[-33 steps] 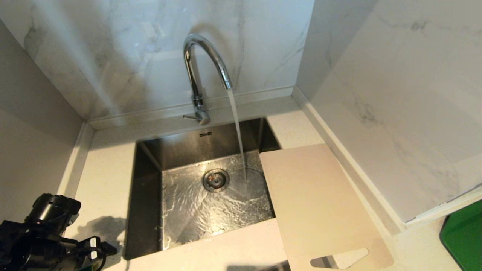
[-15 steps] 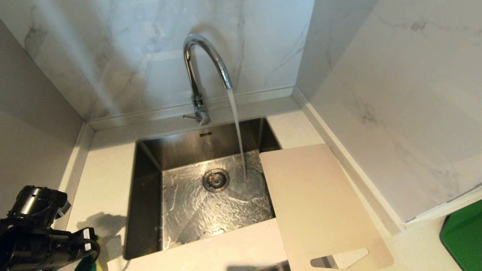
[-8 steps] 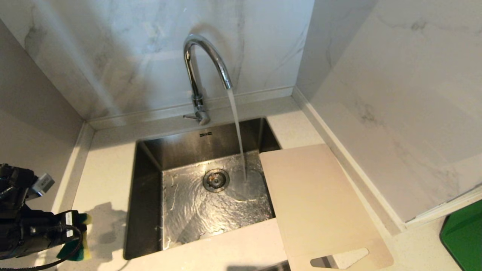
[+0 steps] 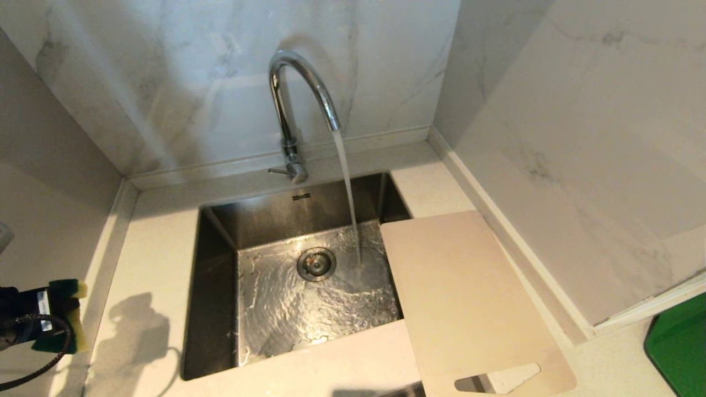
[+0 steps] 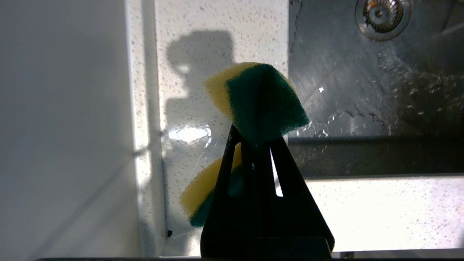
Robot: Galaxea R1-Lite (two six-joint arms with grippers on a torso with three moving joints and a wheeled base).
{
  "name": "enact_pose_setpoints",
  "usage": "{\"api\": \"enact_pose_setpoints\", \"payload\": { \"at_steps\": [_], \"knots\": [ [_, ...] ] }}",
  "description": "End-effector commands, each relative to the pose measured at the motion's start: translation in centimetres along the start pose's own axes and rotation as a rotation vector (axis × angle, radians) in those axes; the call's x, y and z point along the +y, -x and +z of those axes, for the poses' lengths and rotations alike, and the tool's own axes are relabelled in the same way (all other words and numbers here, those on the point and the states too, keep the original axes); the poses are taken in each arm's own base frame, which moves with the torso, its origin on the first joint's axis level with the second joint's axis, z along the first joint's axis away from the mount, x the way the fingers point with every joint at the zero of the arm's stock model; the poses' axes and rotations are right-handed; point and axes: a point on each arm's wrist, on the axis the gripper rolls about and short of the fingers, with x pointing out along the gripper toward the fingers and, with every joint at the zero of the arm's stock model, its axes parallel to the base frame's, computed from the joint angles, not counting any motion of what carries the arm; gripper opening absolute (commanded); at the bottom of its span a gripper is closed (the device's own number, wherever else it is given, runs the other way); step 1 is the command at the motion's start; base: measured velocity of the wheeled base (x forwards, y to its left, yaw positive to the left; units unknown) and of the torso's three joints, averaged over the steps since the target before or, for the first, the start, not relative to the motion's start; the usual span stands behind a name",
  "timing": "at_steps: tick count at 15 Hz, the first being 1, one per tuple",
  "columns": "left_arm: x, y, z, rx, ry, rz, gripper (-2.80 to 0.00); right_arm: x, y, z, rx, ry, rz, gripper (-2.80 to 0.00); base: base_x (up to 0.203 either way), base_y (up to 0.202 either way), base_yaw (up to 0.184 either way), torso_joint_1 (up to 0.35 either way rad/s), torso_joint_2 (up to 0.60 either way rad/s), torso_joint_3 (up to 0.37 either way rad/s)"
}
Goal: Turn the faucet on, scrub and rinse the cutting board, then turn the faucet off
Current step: Pick up the cutting board
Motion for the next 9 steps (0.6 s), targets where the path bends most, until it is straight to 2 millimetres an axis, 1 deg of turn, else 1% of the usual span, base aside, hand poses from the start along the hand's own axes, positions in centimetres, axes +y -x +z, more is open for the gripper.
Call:
{"api": "enact_pose_setpoints", "payload": {
  "at_steps": [1, 3, 5, 9],
  "knots": [
    [0.7, 1.6, -0.1, -0.057, 0.022, 0.006, -2.80, 0.0, 0.0, 0.0, 0.000, 0.000, 0.001, -2.80, 0.000, 0.000, 0.000, 0.000, 0.00, 0.000],
    [1.1, 2.2, -0.7, -0.066, 0.027, 0.008, -2.80, 0.0, 0.0, 0.0, 0.000, 0.000, 0.001, -2.80, 0.000, 0.000, 0.000, 0.000, 0.00, 0.000],
    [1.5, 2.7, -1.9, -0.062, 0.026, 0.008, -2.80, 0.0, 0.0, 0.0, 0.000, 0.000, 0.001, -2.80, 0.000, 0.000, 0.000, 0.000, 0.00, 0.000],
    [2.1, 3.0, -4.5, -0.027, 0.019, 0.004, -2.80, 0.0, 0.0, 0.0, 0.000, 0.000, 0.001, -2.80, 0.000, 0.000, 0.000, 0.000, 0.00, 0.000]
  ]
}}
